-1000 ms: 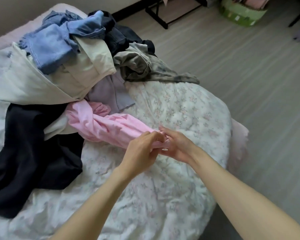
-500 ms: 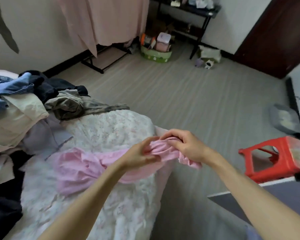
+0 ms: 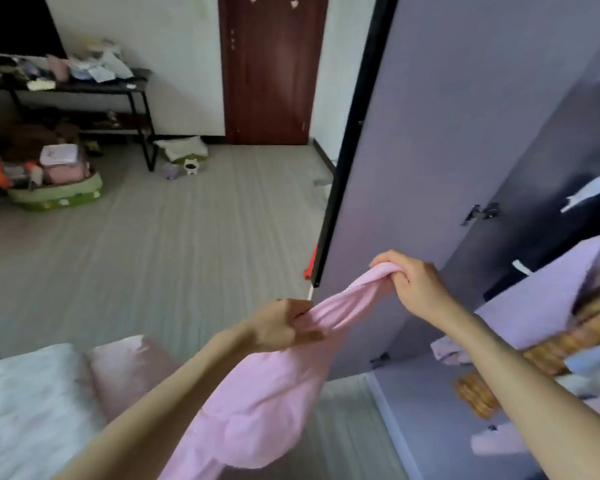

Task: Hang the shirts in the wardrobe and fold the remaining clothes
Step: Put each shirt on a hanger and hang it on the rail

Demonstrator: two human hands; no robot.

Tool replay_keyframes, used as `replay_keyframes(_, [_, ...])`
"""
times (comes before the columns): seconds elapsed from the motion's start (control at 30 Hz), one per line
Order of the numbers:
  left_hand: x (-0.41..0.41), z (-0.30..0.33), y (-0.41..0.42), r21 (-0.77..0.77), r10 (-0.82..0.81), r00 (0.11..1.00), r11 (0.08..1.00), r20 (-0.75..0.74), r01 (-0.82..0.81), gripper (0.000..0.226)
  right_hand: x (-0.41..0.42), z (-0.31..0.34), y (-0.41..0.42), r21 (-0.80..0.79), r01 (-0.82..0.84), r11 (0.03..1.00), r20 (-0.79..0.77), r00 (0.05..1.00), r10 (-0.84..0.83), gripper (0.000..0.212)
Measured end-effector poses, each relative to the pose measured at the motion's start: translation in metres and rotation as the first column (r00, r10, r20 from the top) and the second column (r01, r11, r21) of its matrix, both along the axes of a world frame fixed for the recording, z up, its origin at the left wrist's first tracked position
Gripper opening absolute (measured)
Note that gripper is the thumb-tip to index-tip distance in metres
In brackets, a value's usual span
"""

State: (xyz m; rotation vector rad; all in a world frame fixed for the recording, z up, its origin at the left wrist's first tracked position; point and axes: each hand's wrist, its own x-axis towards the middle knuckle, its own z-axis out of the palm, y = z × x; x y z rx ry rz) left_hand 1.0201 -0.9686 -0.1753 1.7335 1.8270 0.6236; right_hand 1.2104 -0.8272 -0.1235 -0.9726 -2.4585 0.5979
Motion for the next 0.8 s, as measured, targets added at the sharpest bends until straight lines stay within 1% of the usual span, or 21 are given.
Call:
replay_keyframes(0.07, [0.025,0.004,0.037,-0.026,-0.121,0.985,0.993,-0.123,0.118,0.042,0.047,0.008,0.017,0.087,0.079,0.993,-0.034,0.997,-0.076,0.043])
replay_keyframes(0.13, [0.045,0.007,0.07,-0.037,-0.207,0.944,0.978,-0.256,0.204,0.04,0.089,0.01,0.03,0.149,0.144,0.978,-0.028,0.99,-0.142,0.042])
replay_keyframes(0.2, [0.068,0.008,0.105,-0.053,-0.295,0.852,0.952,-0.433,0.303,0.035,0.131,0.009,0.043,0.164,0.239,0.957,0.012,0.97,-0.245,0.042])
replay_keyframes(0.27, [0.091,0.008,0.136,-0.062,-0.362,0.765,0.918,-0.533,0.391,0.029,0.163,0.007,0.052,0.133,0.323,0.937,0.03,0.944,-0.33,0.042])
replay_keyframes(0.37, [0.122,0.009,0.18,-0.05,-0.436,0.679,0.86,-0.591,0.509,0.031,0.206,0.01,0.06,0.1,0.43,0.897,0.059,0.898,-0.437,0.04])
replay_keyframes(0.43, [0.141,0.012,0.21,-0.064,-0.49,0.621,0.813,-0.612,0.579,0.032,0.235,0.014,0.062,0.094,0.513,0.853,0.108,0.846,-0.521,0.041])
replay_keyframes(0.5, [0.159,0.014,0.238,-0.095,-0.55,0.553,0.757,-0.626,0.646,0.032,0.263,0.02,0.059,0.087,0.622,0.778,0.151,0.764,-0.628,0.041])
replay_keyframes(0.57, [0.173,0.016,0.259,-0.127,-0.587,0.513,0.726,-0.626,0.676,0.035,0.287,0.024,0.051,0.086,0.727,0.681,0.205,0.656,-0.726,0.038])
replay_keyframes(0.6, [0.182,0.017,0.271,-0.135,-0.608,0.502,0.708,-0.615,0.693,0.036,0.3,0.026,0.045,0.09,0.776,0.625,0.222,0.596,-0.772,0.035])
replay_keyframes(0.63, [0.186,0.015,0.277,-0.131,-0.622,0.52,0.705,-0.585,0.697,0.036,0.307,0.026,0.04,0.093,0.804,0.588,0.23,0.557,-0.798,0.032])
replay_keyframes(0.67, [0.196,0.015,0.287,-0.11,-0.647,0.541,0.689,-0.537,0.716,0.035,0.317,0.028,0.033,0.096,0.843,0.529,0.23,0.499,-0.836,0.031])
replay_keyframes(0.73, [0.208,0.012,0.297,-0.05,-0.652,0.624,0.707,-0.431,0.705,0.032,0.327,0.03,0.024,0.096,0.883,0.459,0.254,0.424,-0.869,0.03])
replay_keyframes(0.8, [0.227,0.01,0.307,0.064,-0.638,0.684,0.713,-0.353,0.698,0.028,0.338,0.032,0.017,0.126,0.912,0.391,0.27,0.348,-0.898,0.028])
